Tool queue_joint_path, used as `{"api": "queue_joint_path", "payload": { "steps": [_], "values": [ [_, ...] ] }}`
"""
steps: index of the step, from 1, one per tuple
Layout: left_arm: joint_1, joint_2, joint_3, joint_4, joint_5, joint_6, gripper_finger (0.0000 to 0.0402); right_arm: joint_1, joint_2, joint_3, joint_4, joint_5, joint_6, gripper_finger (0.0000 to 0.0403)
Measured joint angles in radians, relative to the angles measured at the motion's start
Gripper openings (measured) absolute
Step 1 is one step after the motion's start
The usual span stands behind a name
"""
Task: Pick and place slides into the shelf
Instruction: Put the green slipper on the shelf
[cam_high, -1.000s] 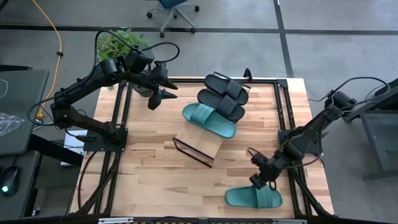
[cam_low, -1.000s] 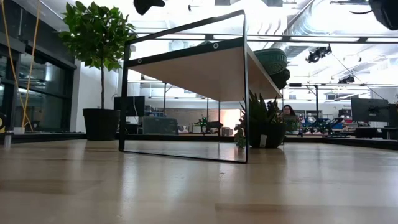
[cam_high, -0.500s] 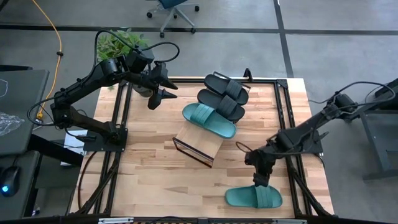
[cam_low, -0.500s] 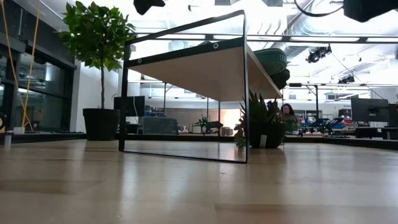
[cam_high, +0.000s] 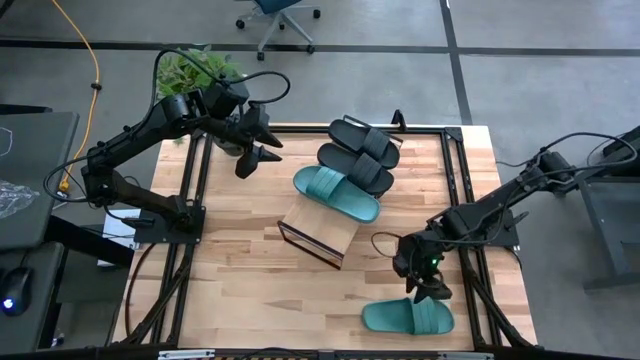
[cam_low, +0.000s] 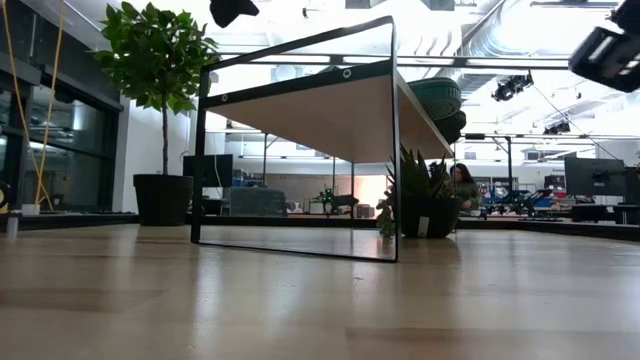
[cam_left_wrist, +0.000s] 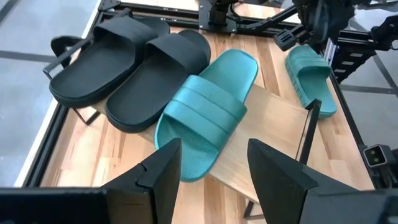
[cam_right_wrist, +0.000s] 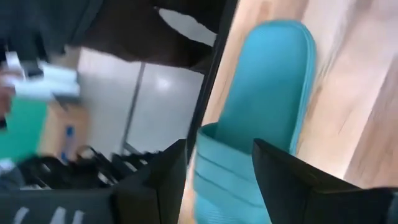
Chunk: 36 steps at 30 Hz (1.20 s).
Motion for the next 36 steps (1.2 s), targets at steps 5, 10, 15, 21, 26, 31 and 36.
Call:
{"api": "queue_joint_path", "payload": {
  "steps": [5,10,15,21,26,31,36],
  "values": [
    [0.0,0.0,0.0,-0.016,-0.005,-0.028,0.0174,0.0,0.023,0.001,0.0,0.003,-0.267,0.0172],
    [0.0,0.0,0.0,-0.016,-0.033,-0.052,0.0174,0.0,0.112,0.001,-0.004,-0.005,-0.385,0.0172],
    [0.0,0.0,0.0,-0.016,-0.034,-0.052,0.0174,0.001,0.177,0.041,-0.029,-0.022,-0.454,0.0172],
    [0.0,0.0,0.0,-0.016,-0.053,-0.051,0.0174,0.02,0.289,0.145,-0.147,-0.036,-0.554,0.0172],
    [0.0,0.0,0.0,-0.016,-0.054,-0.04,0.0174,0.042,0.374,0.197,-0.19,-0.04,-0.545,0.0172],
    [0.0,0.0,0.0,-0.017,-0.054,-0.018,0.0174,0.042,0.386,0.22,-0.209,-0.073,-0.515,0.0172],
    [0.0,0.0,0.0,-0.021,-0.054,0.008,0.0174,0.056,0.386,0.22,-0.221,-0.084,-0.449,0.0172]
  ]
}}
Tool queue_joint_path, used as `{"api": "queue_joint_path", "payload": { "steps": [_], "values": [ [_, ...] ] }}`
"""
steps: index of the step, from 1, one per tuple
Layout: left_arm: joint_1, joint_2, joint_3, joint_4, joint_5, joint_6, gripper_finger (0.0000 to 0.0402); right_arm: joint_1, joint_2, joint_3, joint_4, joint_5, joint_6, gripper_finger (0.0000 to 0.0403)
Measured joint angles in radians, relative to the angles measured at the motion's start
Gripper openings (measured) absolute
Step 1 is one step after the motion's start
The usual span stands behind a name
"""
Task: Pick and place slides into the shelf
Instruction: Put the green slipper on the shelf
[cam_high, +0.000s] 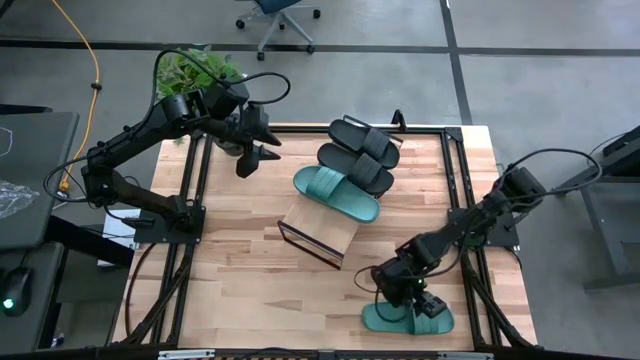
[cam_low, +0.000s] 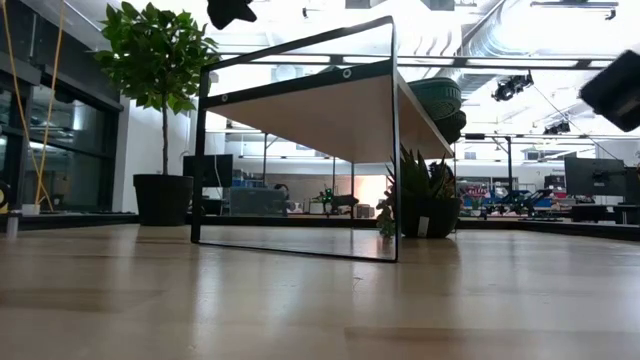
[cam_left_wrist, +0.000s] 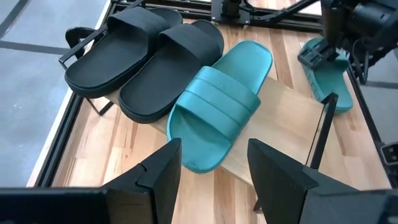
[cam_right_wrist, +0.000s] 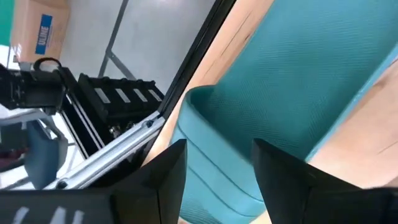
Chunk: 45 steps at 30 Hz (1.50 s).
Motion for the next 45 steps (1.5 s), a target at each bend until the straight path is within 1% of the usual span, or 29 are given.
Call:
{"api": "queue_joint_path", "payload": {
  "steps": [3,5,8,11,13,16,20,24,27,30,33,45],
  "values": [
    [0.0,0.0,0.0,-0.025,0.001,0.027,0.0174,0.013,0.0,0.0,0.016,0.005,0.041,0.0172],
    [0.0,0.0,0.0,-0.048,0.0,0.044,0.0174,0.024,0.001,0.003,0.062,0.013,0.049,0.0172],
    [0.0,0.0,0.0,-0.088,0.0,0.069,0.0174,0.033,0.003,0.041,0.106,0.084,0.042,0.0172],
    [0.0,0.0,0.0,-0.124,0.001,0.076,0.0174,0.029,0.025,0.084,0.096,0.104,0.02,0.0172],
    [0.0,0.0,0.0,-0.137,0.001,0.075,0.0174,0.023,0.053,0.111,0.061,0.105,-0.004,0.0172],
    [0.0,0.0,0.0,-0.145,0.001,0.071,0.0174,0.022,0.106,0.145,-0.025,0.106,-0.082,0.0172],
    [0.0,0.0,0.0,-0.144,0.002,0.025,0.0174,0.023,0.171,0.195,-0.132,0.098,-0.184,0.0172],
    [0.0,0.0,0.0,-0.145,0.002,-0.01,0.0174,0.025,0.203,0.249,-0.254,0.07,-0.26,0.0171],
    [0.0,0.0,0.0,-0.145,0.002,-0.039,0.0174,0.029,0.21,0.273,-0.327,0.066,-0.348,0.0163],
    [0.0,0.0,0.0,-0.144,0.002,-0.062,0.0174,0.033,0.211,0.274,-0.333,0.082,-0.395,0.0158],
    [0.0,0.0,0.0,-0.145,0.002,-0.075,0.0174,0.034,0.211,0.274,-0.317,0.099,-0.399,0.0157],
    [0.0,0.0,0.0,-0.144,-0.024,-0.085,0.0174,0.078,0.211,0.239,-0.255,0.083,-0.415,0.0156]
  ]
}}
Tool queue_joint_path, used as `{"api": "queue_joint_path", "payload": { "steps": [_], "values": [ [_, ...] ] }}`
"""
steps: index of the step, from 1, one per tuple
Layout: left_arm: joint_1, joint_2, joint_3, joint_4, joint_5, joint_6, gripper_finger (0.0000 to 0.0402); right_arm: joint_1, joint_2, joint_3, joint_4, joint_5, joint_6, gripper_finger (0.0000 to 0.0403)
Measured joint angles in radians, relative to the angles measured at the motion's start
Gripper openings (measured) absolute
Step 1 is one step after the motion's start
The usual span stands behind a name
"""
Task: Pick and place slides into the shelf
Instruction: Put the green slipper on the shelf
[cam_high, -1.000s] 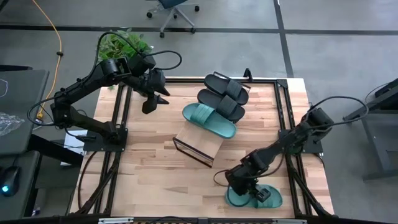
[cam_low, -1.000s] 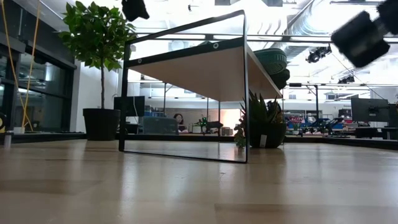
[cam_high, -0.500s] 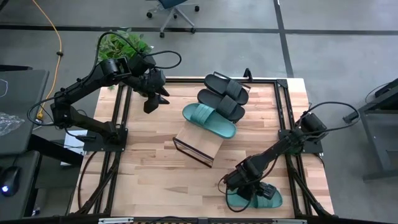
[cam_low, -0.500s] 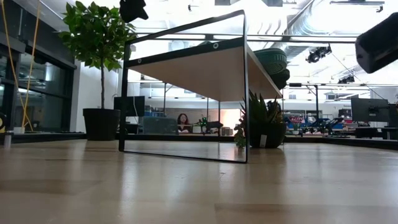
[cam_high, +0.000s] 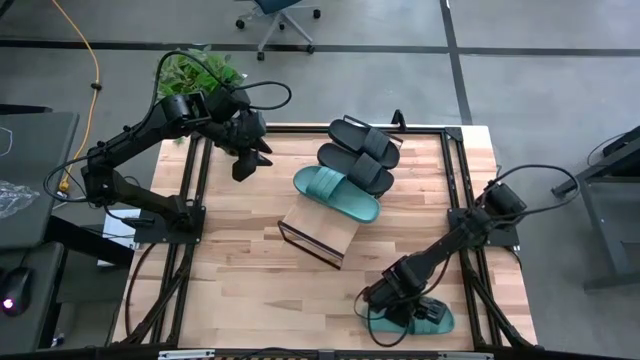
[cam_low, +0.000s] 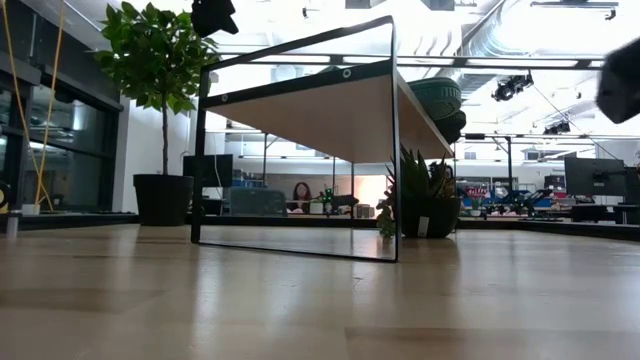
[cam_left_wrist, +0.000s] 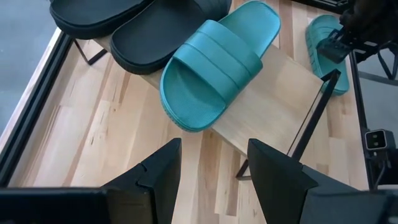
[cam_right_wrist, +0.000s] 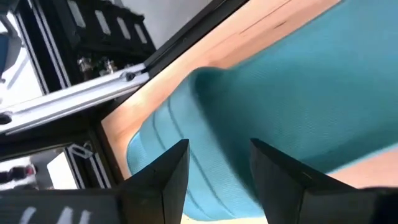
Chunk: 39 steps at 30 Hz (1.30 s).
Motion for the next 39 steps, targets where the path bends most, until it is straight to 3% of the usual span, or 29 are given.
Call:
{"api": "queue_joint_path", "payload": {
  "steps": [22,39],
  "values": [
    [0.0,0.0,0.0,-0.001,-0.018,0.002,0.0174,0.019,0.076,0.002,-0.085,-0.008,-0.03,0.0153],
    [0.0,0.0,0.0,-0.001,-0.017,0.002,0.0174,0.019,0.077,0.031,-0.144,-0.058,-0.031,0.0076]
  ]
}}
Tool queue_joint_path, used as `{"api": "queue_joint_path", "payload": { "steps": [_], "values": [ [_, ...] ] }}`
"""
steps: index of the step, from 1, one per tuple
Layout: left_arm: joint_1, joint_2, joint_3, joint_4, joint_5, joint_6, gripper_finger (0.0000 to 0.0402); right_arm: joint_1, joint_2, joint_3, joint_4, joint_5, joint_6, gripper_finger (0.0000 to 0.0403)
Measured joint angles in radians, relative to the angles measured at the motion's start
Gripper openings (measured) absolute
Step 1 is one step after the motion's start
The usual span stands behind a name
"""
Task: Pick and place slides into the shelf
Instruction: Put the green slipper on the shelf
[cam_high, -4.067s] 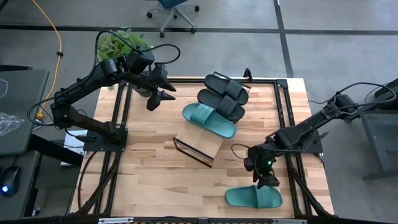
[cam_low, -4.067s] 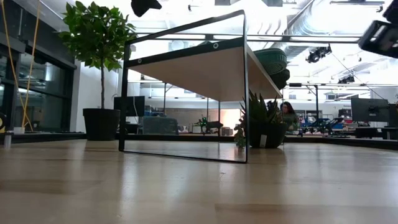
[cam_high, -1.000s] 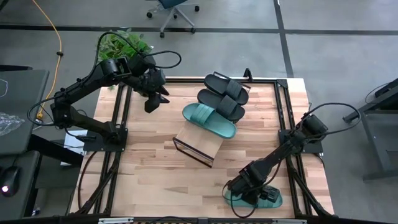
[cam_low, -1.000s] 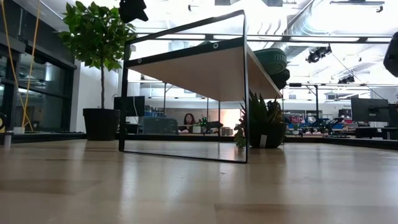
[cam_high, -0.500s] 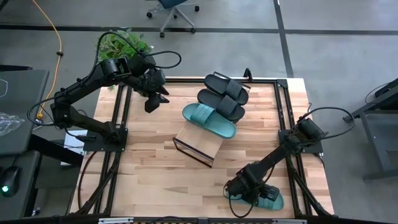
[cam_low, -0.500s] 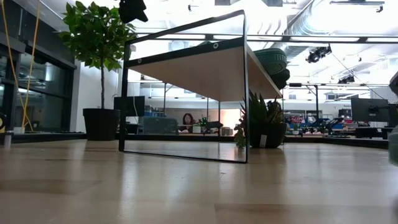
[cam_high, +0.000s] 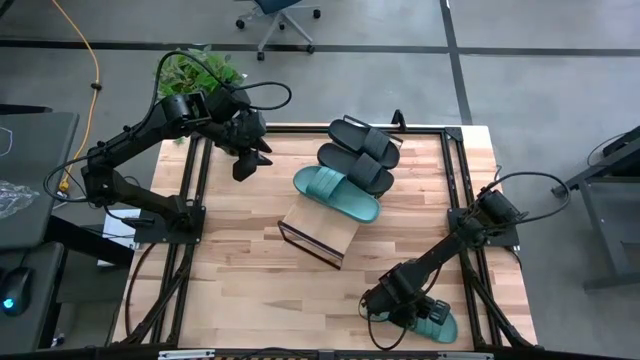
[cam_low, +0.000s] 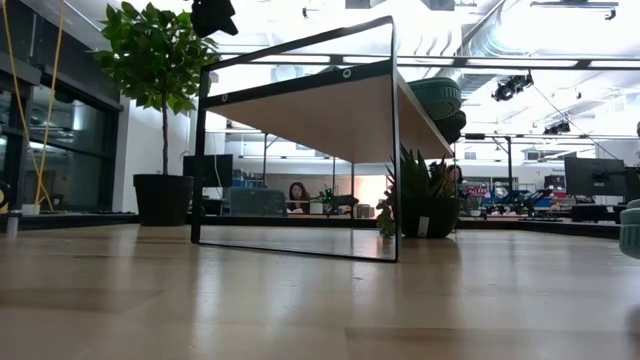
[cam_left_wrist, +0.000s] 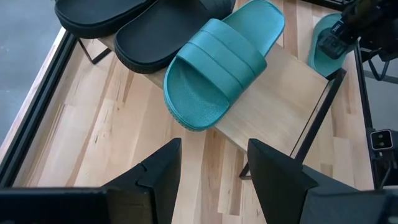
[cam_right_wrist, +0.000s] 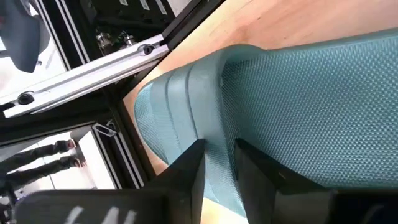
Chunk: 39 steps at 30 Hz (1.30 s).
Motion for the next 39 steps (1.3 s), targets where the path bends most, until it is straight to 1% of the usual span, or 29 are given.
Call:
{"api": "queue_joint_path", "payload": {
  "steps": [4,8,10,20,28,39],
  "values": [
    [0.0,0.0,0.0,0.0,0.0,0.0,0.0174,0.0,0.0,0.0,0.0,-0.005,0.004,0.0054],
    [0.0,0.0,0.0,0.0,0.0,0.0,0.0174,0.0,0.0,0.0,0.0,-0.031,0.052,0.0013],
    [0.0,0.0,0.0,0.0,0.0,0.0,0.0174,0.0,0.0,0.0,0.0,-0.042,0.08,0.0005],
    [0.0,0.0,0.0,0.0,-0.001,0.0,0.0174,0.0,0.0,0.012,-0.011,-0.08,0.204,0.0002],
    [0.0,0.0,0.0,0.0,-0.001,0.0,0.0174,0.0,0.0,0.14,-0.061,-0.072,0.244,0.0001],
    [0.0,0.0,0.0,0.0,-0.003,0.013,0.0174,-0.002,-0.002,0.288,-0.129,-0.069,0.413,0.0]
  ]
}}
